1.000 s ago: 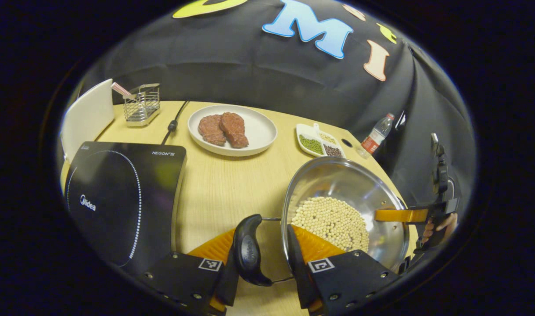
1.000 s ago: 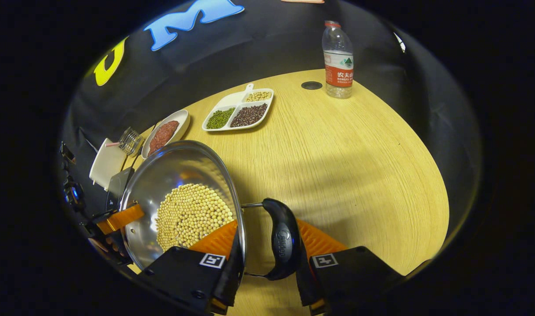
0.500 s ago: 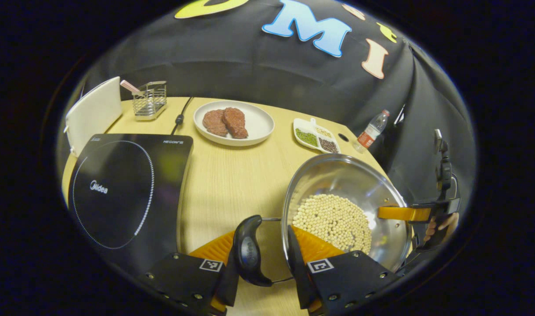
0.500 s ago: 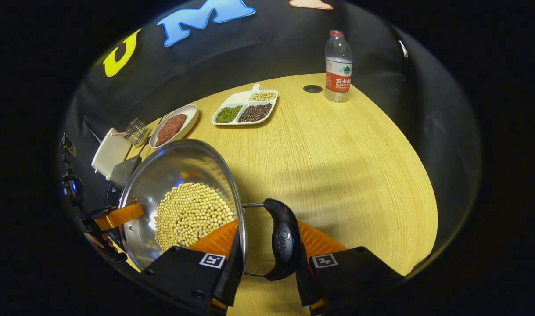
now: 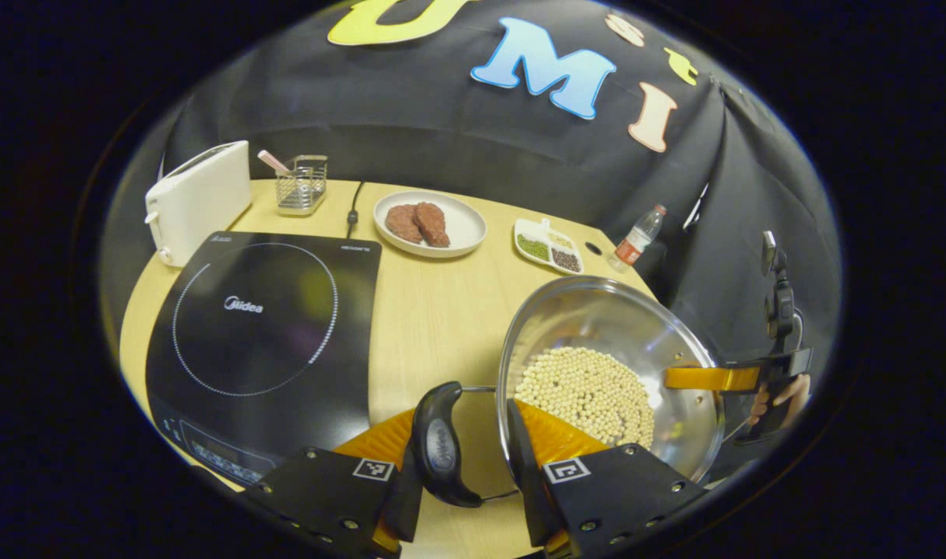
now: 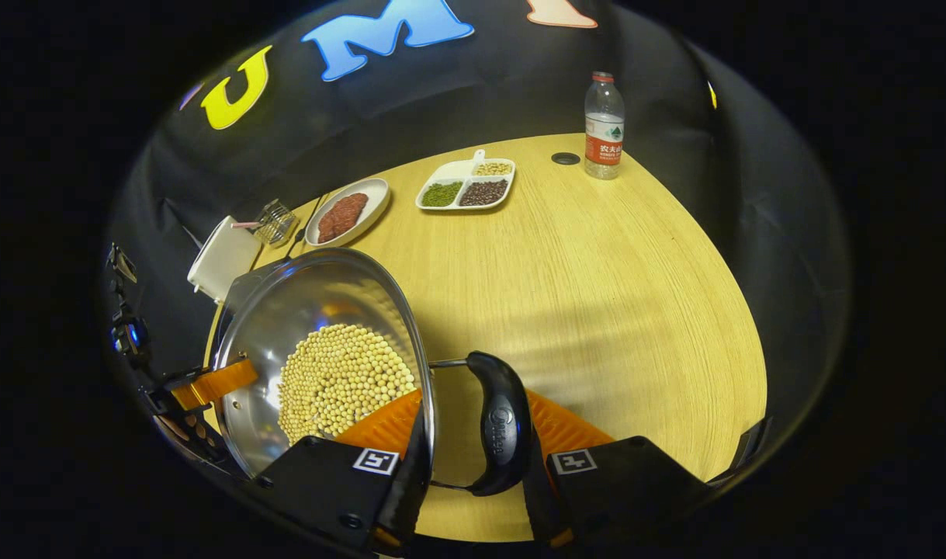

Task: First push the handle of the pot to place it horizontally, then grasp the pot with both hands and set it on the induction cooktop.

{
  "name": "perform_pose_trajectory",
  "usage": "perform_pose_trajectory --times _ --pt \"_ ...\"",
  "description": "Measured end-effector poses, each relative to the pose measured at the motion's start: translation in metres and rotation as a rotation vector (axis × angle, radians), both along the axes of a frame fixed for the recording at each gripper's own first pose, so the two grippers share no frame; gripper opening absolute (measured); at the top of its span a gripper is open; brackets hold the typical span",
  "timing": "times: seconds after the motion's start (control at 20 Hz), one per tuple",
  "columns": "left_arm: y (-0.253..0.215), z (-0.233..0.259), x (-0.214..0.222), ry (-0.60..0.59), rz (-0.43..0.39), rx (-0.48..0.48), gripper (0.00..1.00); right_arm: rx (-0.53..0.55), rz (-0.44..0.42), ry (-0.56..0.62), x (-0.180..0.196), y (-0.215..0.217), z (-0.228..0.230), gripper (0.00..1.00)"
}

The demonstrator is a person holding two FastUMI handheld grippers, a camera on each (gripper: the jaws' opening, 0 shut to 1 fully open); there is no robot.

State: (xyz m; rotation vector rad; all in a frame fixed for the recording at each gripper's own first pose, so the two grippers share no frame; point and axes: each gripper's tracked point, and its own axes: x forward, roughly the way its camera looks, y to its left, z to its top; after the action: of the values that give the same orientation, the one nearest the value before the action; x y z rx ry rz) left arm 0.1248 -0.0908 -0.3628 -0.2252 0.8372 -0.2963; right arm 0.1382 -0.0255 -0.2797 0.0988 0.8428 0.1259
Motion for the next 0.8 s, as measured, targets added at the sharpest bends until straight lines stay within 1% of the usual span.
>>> perform_pose_trajectory --times 0.05,0.1,0.2,0.25,0.3,0.35,0.4,0.45,0.75,0.8 --pt "0.005 0.004 -0.004 0.0 0.004 -0.005 0.58 0.0 0.003 -0.011 -0.003 0.006 0.004 0.55" --pt "0.013 0.008 -0.006 -0.004 0.012 -0.009 0.58 -0.004 0.011 -0.017 -0.005 0.013 0.009 0.57" --pt "0.027 0.014 -0.011 -0.009 0.021 -0.019 0.58 -0.009 0.021 -0.023 -0.009 0.026 0.016 0.57" --pt "0.036 0.017 -0.012 -0.012 0.027 -0.024 0.58 -0.01 0.026 -0.023 -0.011 0.034 0.018 0.55" --pt "0.044 0.021 -0.012 -0.016 0.032 -0.027 0.54 -0.01 0.031 -0.026 -0.011 0.042 0.021 0.57" --pt "0.053 0.023 -0.012 -0.019 0.036 -0.028 0.54 -0.013 0.035 -0.03 -0.011 0.051 0.024 0.57" --pt "0.063 0.025 -0.011 -0.022 0.04 -0.028 0.54 -0.017 0.039 -0.037 -0.01 0.059 0.026 0.54" --pt "0.072 0.027 -0.01 -0.025 0.043 -0.029 0.54 -0.019 0.042 -0.045 -0.008 0.068 0.027 0.57" --pt "0.13 0.036 0.007 -0.047 0.057 -0.026 0.54 -0.012 0.061 -0.05 0.004 0.123 0.032 0.57" --pt "0.138 0.037 0.01 -0.051 0.059 -0.025 0.58 -0.008 0.062 -0.049 0.007 0.132 0.032 0.57"
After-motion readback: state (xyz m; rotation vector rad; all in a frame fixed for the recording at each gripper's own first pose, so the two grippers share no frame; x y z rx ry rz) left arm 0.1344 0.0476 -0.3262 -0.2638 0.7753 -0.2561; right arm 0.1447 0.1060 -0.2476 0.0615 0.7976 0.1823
